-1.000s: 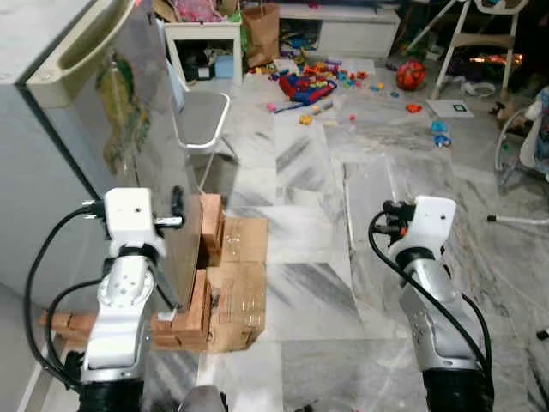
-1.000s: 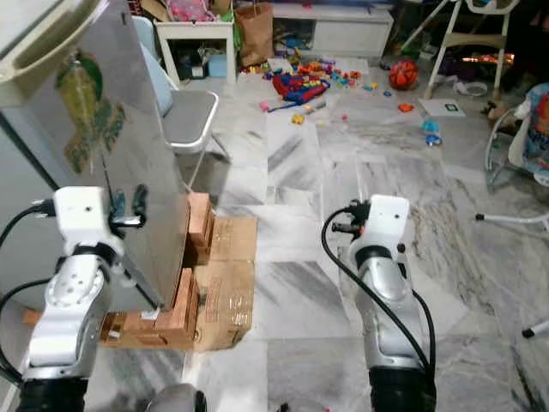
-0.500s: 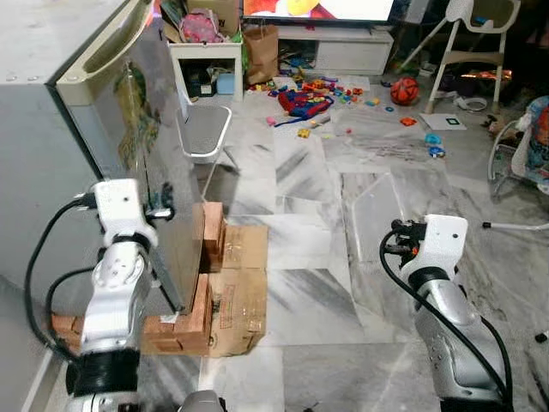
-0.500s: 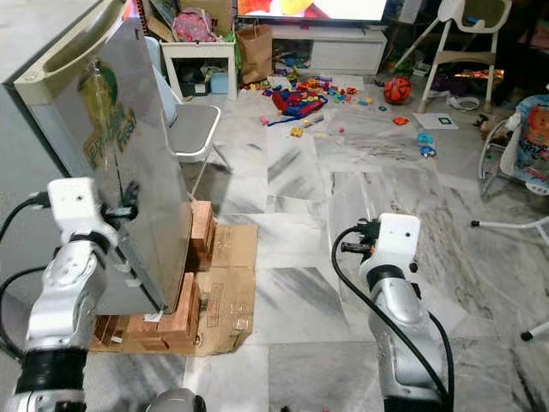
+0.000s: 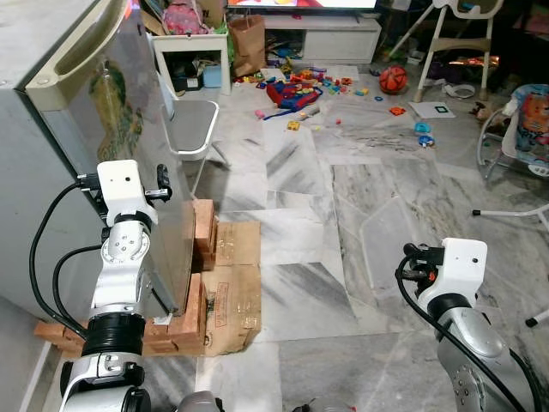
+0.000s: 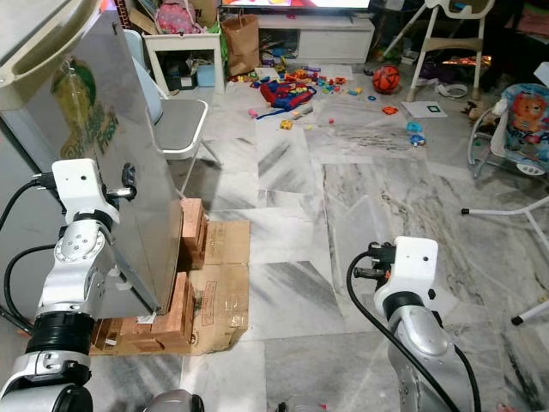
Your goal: Restocking fridge
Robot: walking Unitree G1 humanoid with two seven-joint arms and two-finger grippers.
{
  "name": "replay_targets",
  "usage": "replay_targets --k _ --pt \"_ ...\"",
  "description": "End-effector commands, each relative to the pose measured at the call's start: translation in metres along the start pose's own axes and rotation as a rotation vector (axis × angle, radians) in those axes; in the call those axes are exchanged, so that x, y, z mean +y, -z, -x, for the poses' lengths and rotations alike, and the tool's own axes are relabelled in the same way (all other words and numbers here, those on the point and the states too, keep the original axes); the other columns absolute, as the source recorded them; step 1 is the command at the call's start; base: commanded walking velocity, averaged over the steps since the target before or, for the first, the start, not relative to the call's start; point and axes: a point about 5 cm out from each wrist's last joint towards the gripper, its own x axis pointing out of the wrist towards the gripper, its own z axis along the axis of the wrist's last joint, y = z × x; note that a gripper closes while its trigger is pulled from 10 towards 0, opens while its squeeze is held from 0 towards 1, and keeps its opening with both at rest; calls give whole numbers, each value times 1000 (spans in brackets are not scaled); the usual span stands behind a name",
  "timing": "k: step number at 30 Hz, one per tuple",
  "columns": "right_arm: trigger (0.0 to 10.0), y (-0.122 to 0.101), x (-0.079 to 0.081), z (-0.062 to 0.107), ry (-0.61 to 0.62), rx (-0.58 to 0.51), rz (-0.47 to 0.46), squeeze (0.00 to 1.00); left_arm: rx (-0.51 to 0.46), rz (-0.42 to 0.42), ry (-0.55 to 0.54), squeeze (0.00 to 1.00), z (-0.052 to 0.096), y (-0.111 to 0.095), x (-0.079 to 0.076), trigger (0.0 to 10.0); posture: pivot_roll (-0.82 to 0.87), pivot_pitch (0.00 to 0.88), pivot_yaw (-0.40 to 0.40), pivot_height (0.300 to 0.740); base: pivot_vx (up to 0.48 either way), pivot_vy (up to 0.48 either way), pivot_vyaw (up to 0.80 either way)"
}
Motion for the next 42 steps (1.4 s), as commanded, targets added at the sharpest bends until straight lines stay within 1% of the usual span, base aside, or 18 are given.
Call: replay_targets --k 1,23,24,26,29,32,34,35,37,38,40,41,42 --pt "10000 -5 -2 2 7 -18 2 0 -32 -3 -46 0 -4 -8 10 10000 -91 19 -17 740 0 0 0" --pt "10000 -5 -2 2 7 -18 2 0 -32 -3 -46 0 -4 -8 10 10000 -91 19 -17 740 0 0 0" --pt "10000 -5 1 2 -46 8 0 0 8 4 90 0 16 11 7 10000 -58 26 -28 740 0 0 0" --pt "10000 -4 9 -2 -132 32 -2 0 94 38 337 0 55 34 -2 10000 -55 25 -28 740 0 0 0" --pt "10000 -5 12 -4 -141 30 -2 0 116 39 351 0 56 39 1 10000 -51 22 -29 740 0 0 0" --pt "10000 -5 13 -5 -144 29 -2 0 119 36 351 0 57 40 3 10000 -50 22 -29 740 0 0 0" --pt "10000 -5 13 -7 -144 30 -2 0 122 20 315 0 56 42 9 10000 -49 20 -29 740 0 0 0" --pt "10000 -6 13 -8 -144 30 -2 0 120 -1 271 0 54 43 16 10000 -49 19 -29 740 0 0 0" --pt "10000 -7 13 -9 -145 30 -3 0 132 -10 177 0 49 43 28 10000 -51 19 -28 740 0 0 0" --pt "10000 -7 13 -9 -145 30 -3 0 138 -12 165 0 48 44 30 10000 -51 19 -28 740 0 0 0" --pt "10000 -7 13 -9 -142 27 -5 0 147 -52 83 0 38 44 41 10000 -54 20 -28 740 0 0 0" --pt "10000 -8 13 -10 -140 25 -6 0 151 -41 41 0 30 42 48 10000 -62 20 -26 740 0 0 0" --pt "10000 -8 13 -10 -140 25 -6 0 151 -41 41 0 30 42 48 10000 -62 20 -26 740 0 0 0"
